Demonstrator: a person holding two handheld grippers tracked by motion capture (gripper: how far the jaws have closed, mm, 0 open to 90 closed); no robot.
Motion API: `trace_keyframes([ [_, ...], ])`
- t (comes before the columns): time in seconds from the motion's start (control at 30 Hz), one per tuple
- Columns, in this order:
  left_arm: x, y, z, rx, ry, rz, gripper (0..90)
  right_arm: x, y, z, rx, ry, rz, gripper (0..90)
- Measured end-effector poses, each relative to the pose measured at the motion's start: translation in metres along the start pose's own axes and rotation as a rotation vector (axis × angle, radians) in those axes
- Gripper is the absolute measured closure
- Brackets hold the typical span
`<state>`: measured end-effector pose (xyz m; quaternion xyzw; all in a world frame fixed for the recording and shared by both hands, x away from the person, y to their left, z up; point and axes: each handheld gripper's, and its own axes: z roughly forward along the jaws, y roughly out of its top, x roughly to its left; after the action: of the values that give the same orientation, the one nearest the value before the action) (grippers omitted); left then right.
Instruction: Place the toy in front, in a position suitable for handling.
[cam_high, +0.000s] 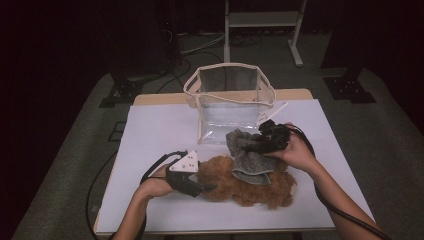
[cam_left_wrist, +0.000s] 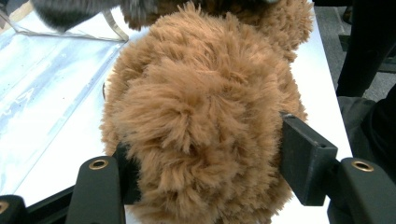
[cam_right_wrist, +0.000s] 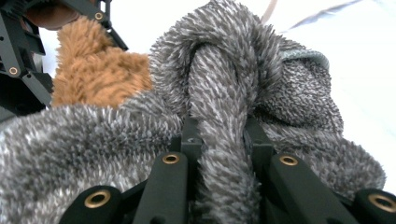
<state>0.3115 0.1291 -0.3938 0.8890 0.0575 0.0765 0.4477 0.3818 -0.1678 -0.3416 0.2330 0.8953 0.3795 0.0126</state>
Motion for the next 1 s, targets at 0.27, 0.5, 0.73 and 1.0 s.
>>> trace_keyframes([
  [0.27,0.001,-0.001,-0.001,0.006,0.0,0.007,34.8,-0.004,-0.02,-0.03,-0.013,-0.046,0.011,74.5],
  [0.5,0.002,-0.001,-0.001,0.008,0.005,0.004,34.2,-0.006,-0.047,-0.071,-0.026,-0.103,0.041,74.5],
  [0.73,0.003,0.001,-0.001,0.01,0.006,-0.003,33.8,-0.005,-0.061,-0.106,-0.048,-0.142,0.06,74.4],
  [1.0,0.002,0.001,-0.001,0.014,0.004,0.002,34.0,-0.001,-0.06,-0.06,-0.008,-0.061,0.042,74.3],
])
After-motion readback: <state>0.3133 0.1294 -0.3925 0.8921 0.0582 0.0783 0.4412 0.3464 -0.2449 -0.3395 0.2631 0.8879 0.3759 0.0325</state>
